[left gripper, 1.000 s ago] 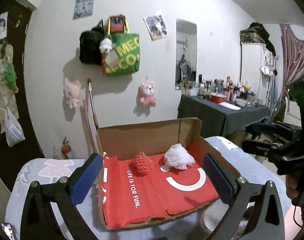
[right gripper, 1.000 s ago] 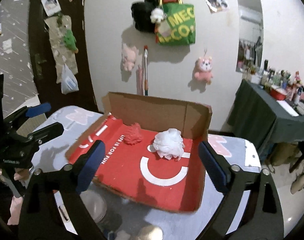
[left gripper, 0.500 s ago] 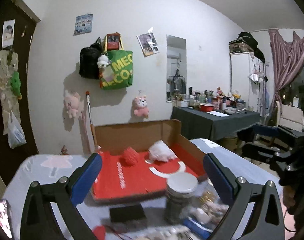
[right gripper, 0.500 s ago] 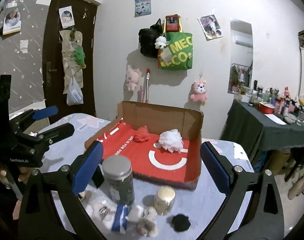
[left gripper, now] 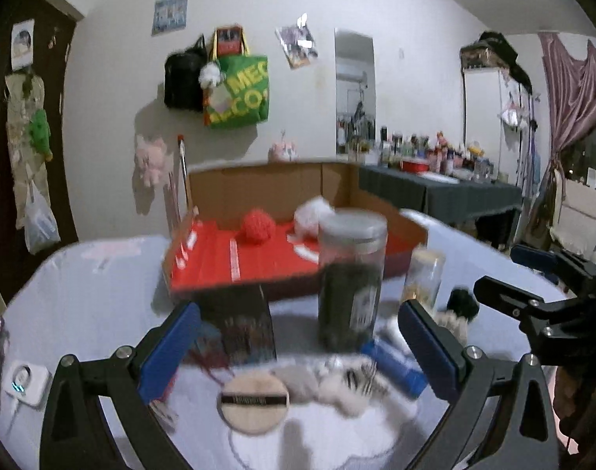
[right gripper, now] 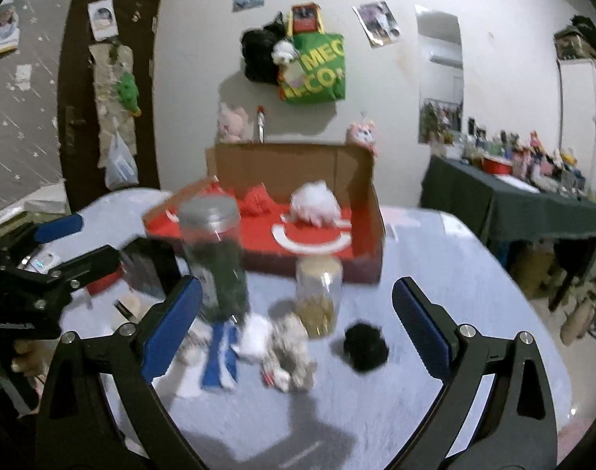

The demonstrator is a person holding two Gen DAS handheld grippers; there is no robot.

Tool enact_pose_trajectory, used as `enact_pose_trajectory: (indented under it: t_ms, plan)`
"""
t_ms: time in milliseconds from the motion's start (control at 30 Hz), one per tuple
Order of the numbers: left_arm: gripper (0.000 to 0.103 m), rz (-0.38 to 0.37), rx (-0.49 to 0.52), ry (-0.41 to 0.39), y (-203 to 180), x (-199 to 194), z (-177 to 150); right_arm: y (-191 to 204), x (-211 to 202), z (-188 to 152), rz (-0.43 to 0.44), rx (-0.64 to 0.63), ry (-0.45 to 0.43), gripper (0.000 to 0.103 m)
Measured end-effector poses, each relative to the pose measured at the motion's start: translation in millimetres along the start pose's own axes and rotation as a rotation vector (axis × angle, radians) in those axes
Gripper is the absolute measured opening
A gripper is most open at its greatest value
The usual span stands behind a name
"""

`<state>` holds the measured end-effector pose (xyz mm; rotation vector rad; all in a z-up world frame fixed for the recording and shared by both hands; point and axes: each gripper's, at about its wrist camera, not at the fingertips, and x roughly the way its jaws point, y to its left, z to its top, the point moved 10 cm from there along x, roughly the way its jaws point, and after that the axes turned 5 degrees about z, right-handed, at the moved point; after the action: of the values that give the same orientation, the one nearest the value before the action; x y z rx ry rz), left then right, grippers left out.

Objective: Organize soft objects
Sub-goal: 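Lift both tools out of the box back toward the table, then grasp the red knitted pouch with the left tool while the right tool grasps the cream crochet scrunchie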

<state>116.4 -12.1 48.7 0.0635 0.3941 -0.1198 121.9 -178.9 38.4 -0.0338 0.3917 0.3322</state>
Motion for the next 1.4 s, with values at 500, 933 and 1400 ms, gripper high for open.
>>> enact_pose_trajectory:
  t_ms: [500, 933, 1400]
  plan:
    - [0.103, 0.091, -0.051, 0.177, 58, 29, -47, -13, 39, -59, 0.004, 0.061, 0.149, 0.099]
    - [0.099, 0.193, -0.047, 0.258, 113, 44, -63, 0, 51, -69, 0.059, 0.045, 0.188, 0.099]
    - [0.035, 0.149, -0.087, 0.313, 123, 50, -71, 2, 56, -76, 0.168, 0.103, 0.216, 0.026]
